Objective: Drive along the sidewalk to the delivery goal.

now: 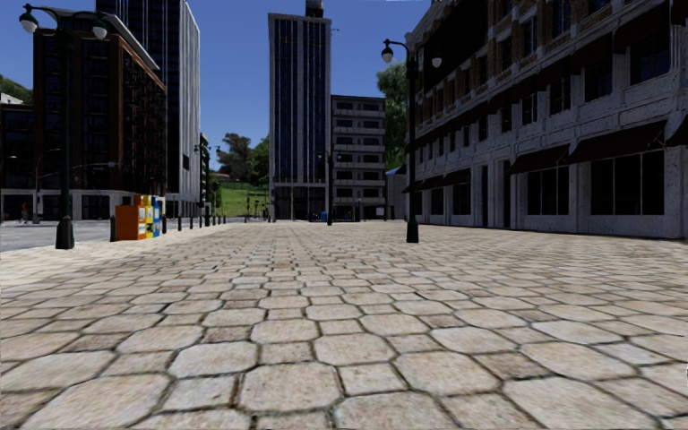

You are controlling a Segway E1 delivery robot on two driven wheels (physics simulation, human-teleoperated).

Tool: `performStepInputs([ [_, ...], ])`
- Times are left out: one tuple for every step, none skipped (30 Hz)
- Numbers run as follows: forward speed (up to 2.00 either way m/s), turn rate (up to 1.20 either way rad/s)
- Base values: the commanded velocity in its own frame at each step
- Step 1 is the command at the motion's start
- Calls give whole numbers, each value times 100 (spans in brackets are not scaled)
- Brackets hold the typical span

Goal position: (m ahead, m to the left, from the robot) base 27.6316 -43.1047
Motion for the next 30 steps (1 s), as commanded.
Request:
performStepInputs([
  [161, -58],
  [161, -58],
  [161, -58],
  [161, -58],
  [161, -59],
  [162, -59],
  [162, -59],
  [162, -60],
  [162, -62],
  [162, -62],
  [162, -63],
  [162, -63],
  [162, -63],
  [200, -63],
  [200, -63],
  [200, -63],
  [200, -63],
  [200, -63],
  [200, -63],
  [200, -64],
  [200, -65],
  [200, -65],
  [200, -68],
  [200, -71],
  [200, -72],
  [200, -72],
  [200, -72],
  [200, -72],
  [200, -72],
  [200, -72],
])
